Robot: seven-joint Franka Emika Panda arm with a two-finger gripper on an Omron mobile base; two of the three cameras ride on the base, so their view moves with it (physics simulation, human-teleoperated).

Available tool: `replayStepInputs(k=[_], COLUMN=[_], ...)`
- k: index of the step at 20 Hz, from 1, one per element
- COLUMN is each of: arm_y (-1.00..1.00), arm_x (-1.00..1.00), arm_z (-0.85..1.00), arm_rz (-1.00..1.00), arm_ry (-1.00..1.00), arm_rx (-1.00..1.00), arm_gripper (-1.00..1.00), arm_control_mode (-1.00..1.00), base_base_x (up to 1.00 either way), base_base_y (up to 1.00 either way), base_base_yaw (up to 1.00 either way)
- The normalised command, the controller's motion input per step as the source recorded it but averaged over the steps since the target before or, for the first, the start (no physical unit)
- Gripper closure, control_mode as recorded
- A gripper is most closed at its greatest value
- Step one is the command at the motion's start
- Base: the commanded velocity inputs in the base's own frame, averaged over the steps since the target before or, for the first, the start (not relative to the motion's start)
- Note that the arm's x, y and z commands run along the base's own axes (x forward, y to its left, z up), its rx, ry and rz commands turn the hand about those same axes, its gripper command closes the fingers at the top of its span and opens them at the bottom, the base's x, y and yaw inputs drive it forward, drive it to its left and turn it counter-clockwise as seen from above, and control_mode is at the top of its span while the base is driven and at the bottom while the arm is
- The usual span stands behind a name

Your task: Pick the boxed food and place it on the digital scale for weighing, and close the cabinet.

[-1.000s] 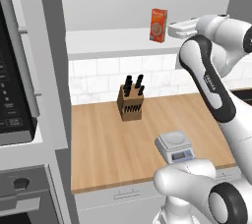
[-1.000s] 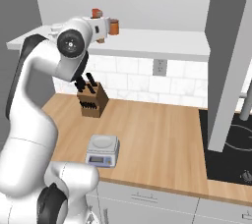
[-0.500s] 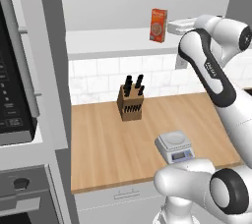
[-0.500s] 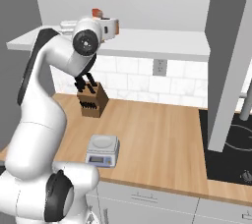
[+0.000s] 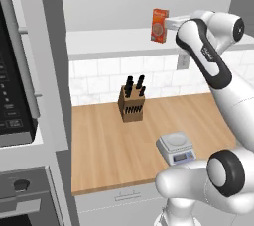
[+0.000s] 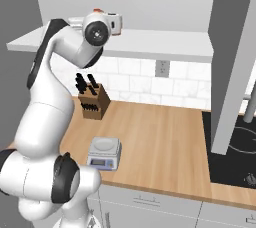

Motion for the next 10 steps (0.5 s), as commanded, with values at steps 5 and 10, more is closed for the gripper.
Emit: replayStepInputs(k=[5,10], arm_y=[-0.05,0.00], arm_x=[0.40,0.38], arm_z=[0.00,0.00], arm_rz=[0.03,0.00], arm_ry=[0.00,0.00], arm_rx=[0.00,0.00], arm_gripper=[-1.00,-1.00], arm_control_mode=[-1.00,-1.00], base_base_x=[0.00,0.00], base_base_y=[0.00,0.00], base_base_yaw=[0.00,0.00])
